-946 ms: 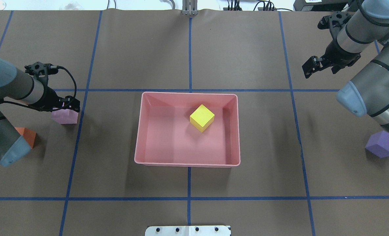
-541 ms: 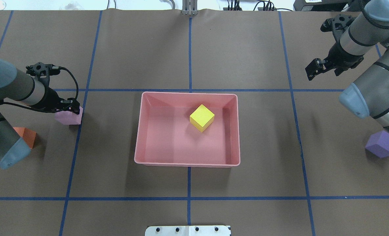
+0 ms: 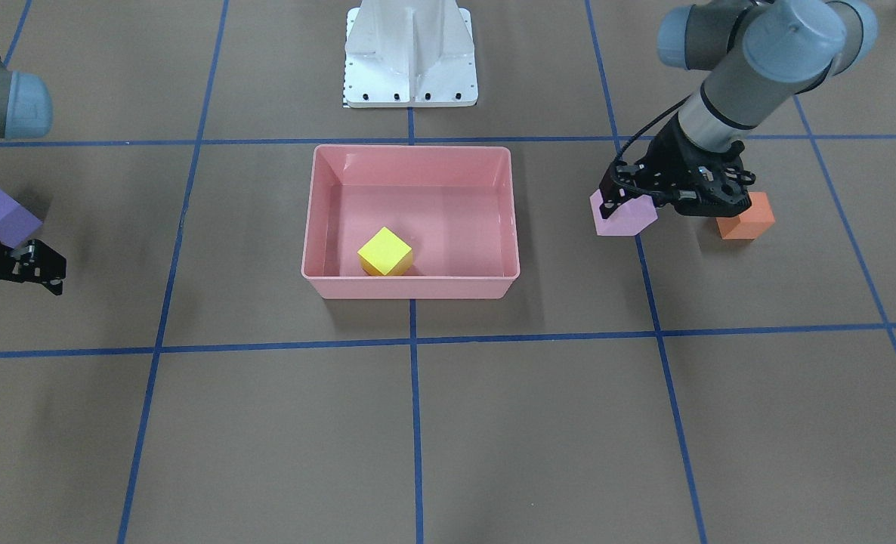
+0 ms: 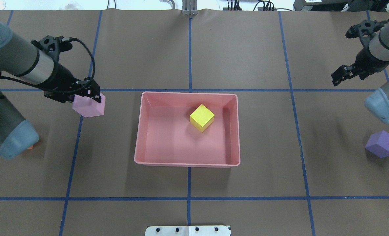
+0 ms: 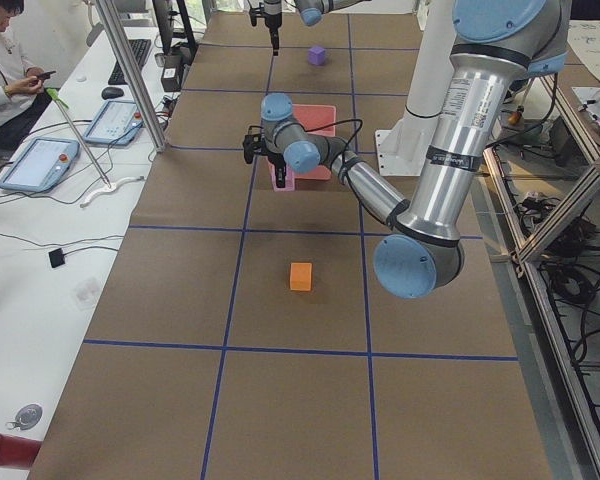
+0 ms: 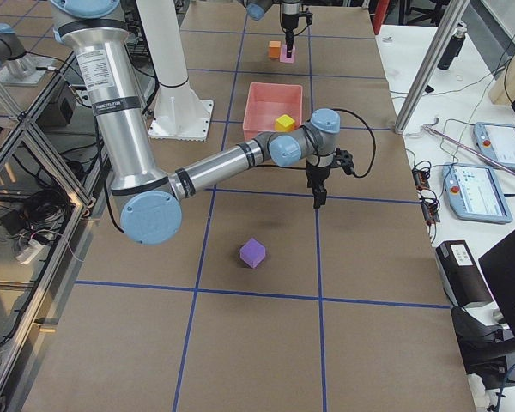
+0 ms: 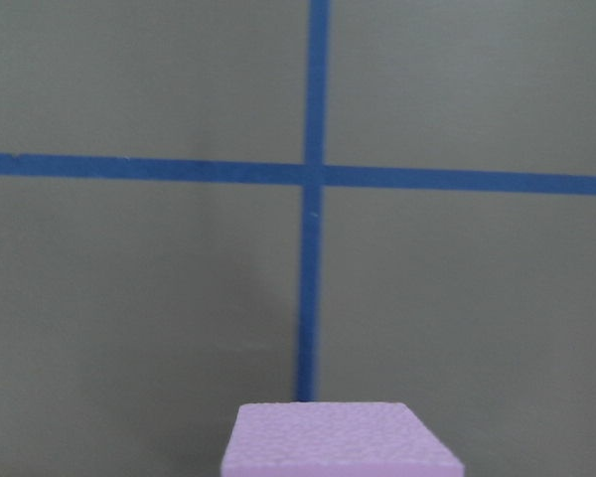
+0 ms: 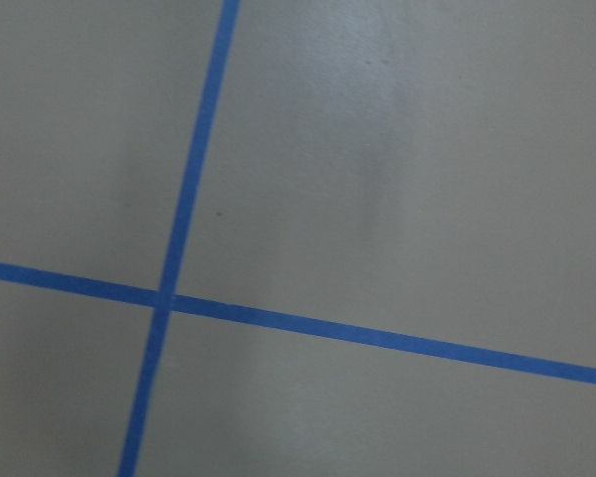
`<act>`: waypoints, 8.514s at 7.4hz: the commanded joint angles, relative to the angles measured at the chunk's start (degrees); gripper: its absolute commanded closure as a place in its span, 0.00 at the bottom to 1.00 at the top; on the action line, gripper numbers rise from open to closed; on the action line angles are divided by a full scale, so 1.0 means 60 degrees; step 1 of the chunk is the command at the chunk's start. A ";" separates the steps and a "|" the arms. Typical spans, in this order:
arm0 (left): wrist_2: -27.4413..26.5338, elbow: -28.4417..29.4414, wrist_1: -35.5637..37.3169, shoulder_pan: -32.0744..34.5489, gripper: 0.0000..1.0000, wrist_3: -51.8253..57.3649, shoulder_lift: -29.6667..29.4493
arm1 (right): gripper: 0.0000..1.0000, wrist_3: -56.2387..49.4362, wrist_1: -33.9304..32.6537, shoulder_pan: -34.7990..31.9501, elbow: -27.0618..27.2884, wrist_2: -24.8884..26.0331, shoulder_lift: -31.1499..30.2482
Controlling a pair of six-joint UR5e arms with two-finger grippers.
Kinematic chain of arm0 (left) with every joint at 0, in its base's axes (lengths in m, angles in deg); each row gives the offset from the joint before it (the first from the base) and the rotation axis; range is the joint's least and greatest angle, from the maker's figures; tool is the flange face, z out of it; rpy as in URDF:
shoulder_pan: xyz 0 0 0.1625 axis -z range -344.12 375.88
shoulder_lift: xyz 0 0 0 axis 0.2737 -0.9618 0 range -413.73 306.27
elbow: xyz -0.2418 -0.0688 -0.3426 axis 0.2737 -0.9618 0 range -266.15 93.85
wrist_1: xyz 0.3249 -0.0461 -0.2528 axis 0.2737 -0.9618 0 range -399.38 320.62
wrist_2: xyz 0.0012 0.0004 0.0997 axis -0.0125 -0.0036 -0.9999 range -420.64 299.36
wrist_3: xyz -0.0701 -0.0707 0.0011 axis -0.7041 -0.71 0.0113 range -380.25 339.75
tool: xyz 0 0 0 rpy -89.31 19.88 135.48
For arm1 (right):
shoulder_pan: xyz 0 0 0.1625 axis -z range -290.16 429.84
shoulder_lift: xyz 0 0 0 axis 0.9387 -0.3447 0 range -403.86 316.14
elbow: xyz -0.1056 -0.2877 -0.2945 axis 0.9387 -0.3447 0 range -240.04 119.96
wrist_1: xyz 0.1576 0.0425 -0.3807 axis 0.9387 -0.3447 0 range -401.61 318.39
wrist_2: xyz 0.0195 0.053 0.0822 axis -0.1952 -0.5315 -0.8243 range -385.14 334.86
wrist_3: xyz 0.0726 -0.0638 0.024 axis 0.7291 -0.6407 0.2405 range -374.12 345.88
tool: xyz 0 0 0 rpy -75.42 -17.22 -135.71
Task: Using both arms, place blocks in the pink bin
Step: 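Carry the light pink cube with the left gripper into the bin and release, then grasp the purple cube with the right gripper while the left gripper withdraws, then carry the purple cube with the right gripper into the bin and release, then lower the left gripper onto the orange cube and grasp it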
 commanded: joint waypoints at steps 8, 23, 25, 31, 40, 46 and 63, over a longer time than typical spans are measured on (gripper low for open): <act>-0.0481 0.0467 0.1574 -0.1146 0.00 -0.0526 -0.2387 | 0.00 0.1496 0.0576 -0.0548 0.1700 -0.0041 -0.3636; 0.0480 -0.0240 0.2478 0.2334 0.00 0.7810 0.1381 | 0.41 0.9754 0.7213 0.2848 0.0340 0.2960 -0.5455; 0.0480 -0.0226 0.2478 0.2304 0.00 0.7766 0.1381 | 1.00 0.9710 0.7198 0.2850 0.0558 0.2948 -0.5353; 0.0494 -0.0065 0.2449 0.2261 0.00 0.7678 0.1352 | 1.00 0.9754 0.3392 0.2058 0.2021 0.0694 0.0099; 0.0393 0.0448 0.2287 0.2304 0.00 0.7854 0.1396 | 0.00 1.1397 -0.2554 0.5867 0.2462 0.3915 0.4081; -0.0555 -0.0590 0.2128 0.2715 0.00 0.5683 0.3692 | 0.00 0.6837 -0.2836 0.2945 0.2625 0.1897 0.3570; -0.1543 0.2410 -0.4406 0.0005 0.45 0.3782 0.4502 | 0.00 0.1288 -0.2807 -0.0139 0.2596 0.0077 0.1356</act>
